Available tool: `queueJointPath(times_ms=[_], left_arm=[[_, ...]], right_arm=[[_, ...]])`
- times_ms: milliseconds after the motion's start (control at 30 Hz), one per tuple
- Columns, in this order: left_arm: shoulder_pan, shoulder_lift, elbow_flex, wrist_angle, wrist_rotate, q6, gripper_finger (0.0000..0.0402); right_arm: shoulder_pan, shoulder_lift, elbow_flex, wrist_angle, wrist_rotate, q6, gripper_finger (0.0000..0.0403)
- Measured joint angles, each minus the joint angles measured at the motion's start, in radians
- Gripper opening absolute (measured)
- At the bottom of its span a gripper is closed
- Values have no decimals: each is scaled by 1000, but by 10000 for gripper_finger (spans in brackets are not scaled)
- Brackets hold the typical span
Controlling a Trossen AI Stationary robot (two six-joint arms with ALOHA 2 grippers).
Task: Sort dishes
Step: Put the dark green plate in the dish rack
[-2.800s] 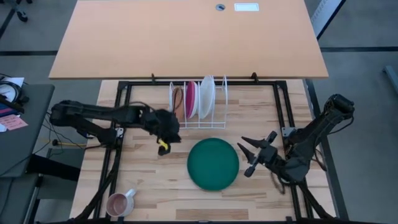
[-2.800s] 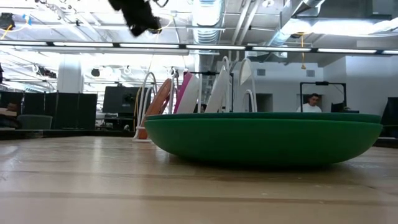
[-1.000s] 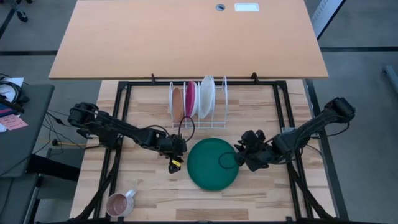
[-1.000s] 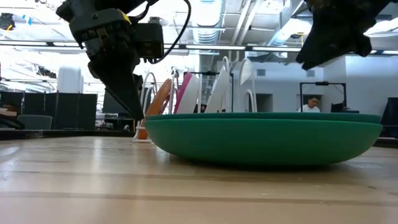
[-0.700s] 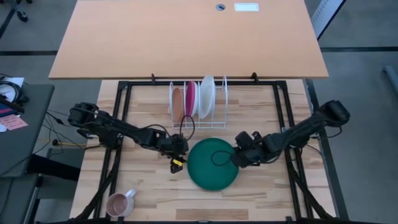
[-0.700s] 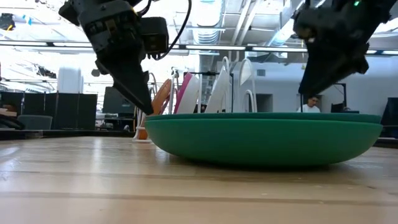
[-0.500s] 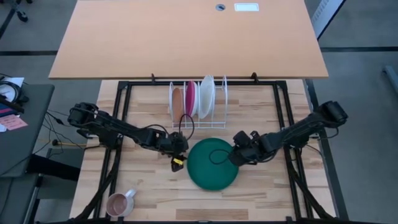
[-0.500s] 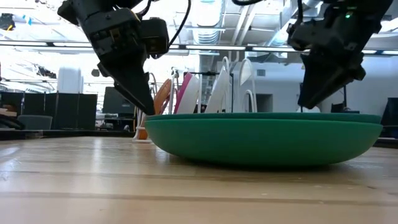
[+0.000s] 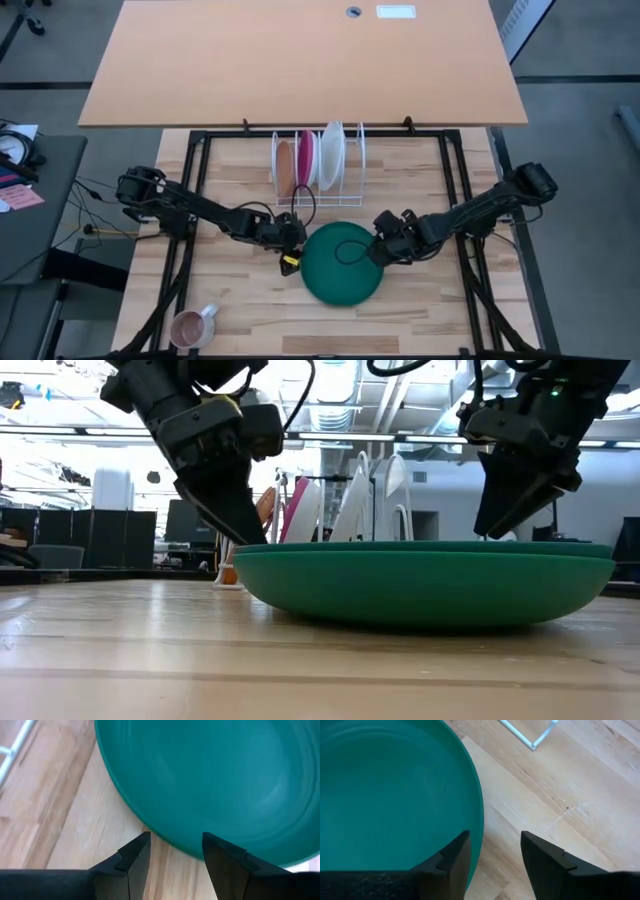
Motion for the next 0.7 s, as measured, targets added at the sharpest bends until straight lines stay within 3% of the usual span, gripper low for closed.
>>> queueJointPath(times_ms=[367,700], left_arm=[[1,0,0,11,-88,-10,173],[1,0,0,76,-90,-20,173]], right_arm=[[26,0,0,8,-8,1,200],[26,0,0,10,-24,-12,198]])
